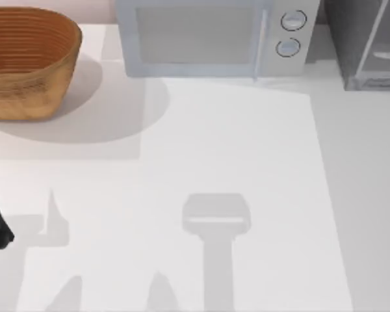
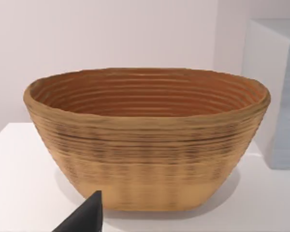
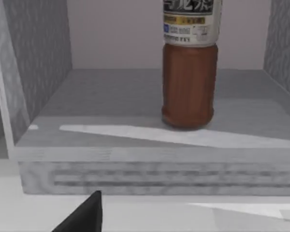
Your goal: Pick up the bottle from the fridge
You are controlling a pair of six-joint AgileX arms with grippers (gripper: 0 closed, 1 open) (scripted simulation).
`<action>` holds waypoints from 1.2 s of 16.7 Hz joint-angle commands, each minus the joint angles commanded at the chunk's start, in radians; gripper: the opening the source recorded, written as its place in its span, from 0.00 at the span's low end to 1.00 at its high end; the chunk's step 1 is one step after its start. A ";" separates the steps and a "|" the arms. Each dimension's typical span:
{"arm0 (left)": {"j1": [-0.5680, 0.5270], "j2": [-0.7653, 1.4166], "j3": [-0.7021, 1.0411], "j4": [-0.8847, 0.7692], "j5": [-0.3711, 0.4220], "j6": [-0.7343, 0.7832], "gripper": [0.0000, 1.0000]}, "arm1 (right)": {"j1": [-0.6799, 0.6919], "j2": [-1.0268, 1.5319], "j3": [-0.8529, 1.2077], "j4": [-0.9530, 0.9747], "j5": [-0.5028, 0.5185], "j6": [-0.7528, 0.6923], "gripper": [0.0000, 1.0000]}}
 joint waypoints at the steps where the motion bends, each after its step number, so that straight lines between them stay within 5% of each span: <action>1: 0.000 0.000 0.000 0.000 0.000 0.000 1.00 | -0.005 0.016 0.002 0.015 -0.005 0.000 1.00; 11: 0.000 0.000 0.000 0.000 0.000 0.000 1.00 | 0.016 0.062 0.067 -0.019 0.017 -0.005 1.00; 20: 0.000 0.000 0.000 0.000 0.000 0.000 1.00 | 0.178 0.302 0.695 -0.379 0.193 -0.012 1.00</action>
